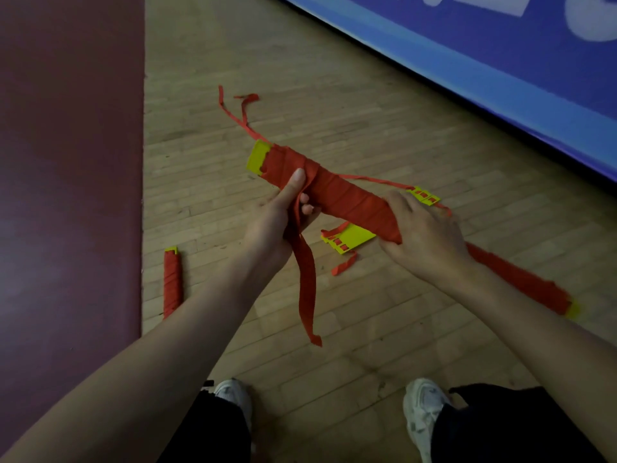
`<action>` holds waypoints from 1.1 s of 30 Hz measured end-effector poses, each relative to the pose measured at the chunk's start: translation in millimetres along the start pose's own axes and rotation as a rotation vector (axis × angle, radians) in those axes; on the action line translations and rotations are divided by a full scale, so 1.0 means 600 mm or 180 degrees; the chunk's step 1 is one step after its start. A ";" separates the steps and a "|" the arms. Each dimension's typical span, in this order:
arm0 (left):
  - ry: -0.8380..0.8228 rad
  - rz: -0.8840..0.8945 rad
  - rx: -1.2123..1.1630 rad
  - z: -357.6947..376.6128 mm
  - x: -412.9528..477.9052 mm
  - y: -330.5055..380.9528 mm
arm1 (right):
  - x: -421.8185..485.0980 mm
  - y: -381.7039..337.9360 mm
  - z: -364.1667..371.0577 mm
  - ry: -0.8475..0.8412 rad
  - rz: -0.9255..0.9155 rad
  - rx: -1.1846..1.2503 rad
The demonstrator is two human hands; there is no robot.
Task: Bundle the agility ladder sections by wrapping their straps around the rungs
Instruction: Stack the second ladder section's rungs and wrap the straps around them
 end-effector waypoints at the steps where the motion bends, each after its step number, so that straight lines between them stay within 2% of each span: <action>1: -0.0141 0.0057 0.0085 0.000 -0.002 -0.002 | 0.002 0.007 -0.002 0.0074 -0.0020 -0.0018; 4: -0.0401 0.0161 0.0468 -0.003 -0.009 -0.010 | 0.005 0.027 -0.004 0.0244 -0.0086 0.0037; 12: -0.0188 0.0070 0.1187 -0.022 -0.014 -0.029 | 0.006 0.041 0.004 0.0079 -0.0037 -0.0112; 25: -0.0477 0.0059 0.1293 -0.020 -0.018 -0.032 | 0.013 0.043 -0.032 -0.0181 0.0237 0.0253; 30: -0.0688 -0.0020 0.1322 -0.012 -0.026 -0.032 | 0.014 0.039 -0.037 -0.0341 0.0431 0.0598; 33: -0.0782 0.0038 0.1329 -0.010 -0.027 -0.030 | 0.016 0.043 -0.046 -0.0581 0.0541 0.1079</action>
Point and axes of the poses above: each hand's wrist, its own x-axis towards the middle knuckle, its own z-axis out of the palm, y = z × x, the point moved 2 cm from there along x, towards the middle knuckle, and after that the axes turned 3 degrees about y, right-handed, at the moved point
